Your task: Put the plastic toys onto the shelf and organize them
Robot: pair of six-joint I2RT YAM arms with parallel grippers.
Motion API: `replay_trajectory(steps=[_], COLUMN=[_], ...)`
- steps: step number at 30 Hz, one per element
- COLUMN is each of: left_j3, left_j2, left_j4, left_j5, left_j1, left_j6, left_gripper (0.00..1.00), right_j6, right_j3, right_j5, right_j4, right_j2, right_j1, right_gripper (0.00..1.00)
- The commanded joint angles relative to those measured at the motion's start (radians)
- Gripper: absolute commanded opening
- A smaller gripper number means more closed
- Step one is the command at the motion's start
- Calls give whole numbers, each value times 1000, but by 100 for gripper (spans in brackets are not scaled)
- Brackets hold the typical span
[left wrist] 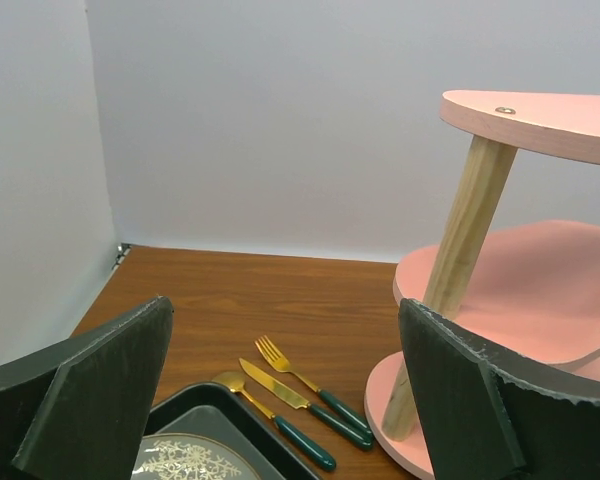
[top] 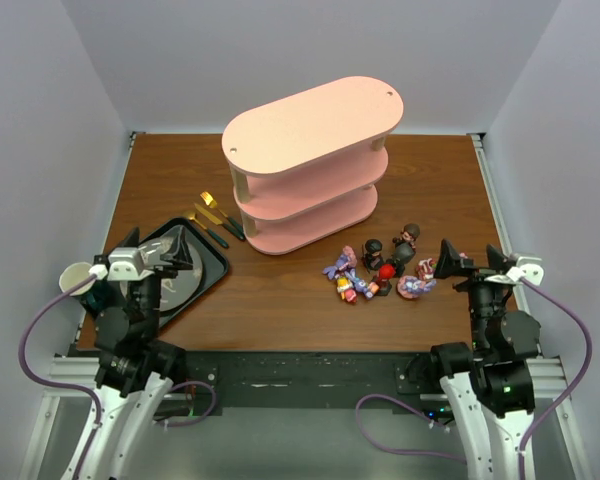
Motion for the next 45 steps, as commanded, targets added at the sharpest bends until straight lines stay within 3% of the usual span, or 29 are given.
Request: replay_trajectory(steps=[1,14,27,45], left_j3=[61,147,193,178], left_j2=[30,101,259,359], left_j4=[-29,-214,-308,-307], left_j5=[28,109,239,242], left_j1=[8,-3,-9,-9], left_j6=[-19,-106,-169,-174], left_gripper=[100,100,100,100], right_j6=[45,316,318,470], right_j3=[40,149,130,80], right_j5=[-27,76,-187,-76], right_j4=[-24,-302,-345,-362], right_j2=[-3,136,317,496], right_j1=[2,40,46,48], right_gripper=[99,99,99,99])
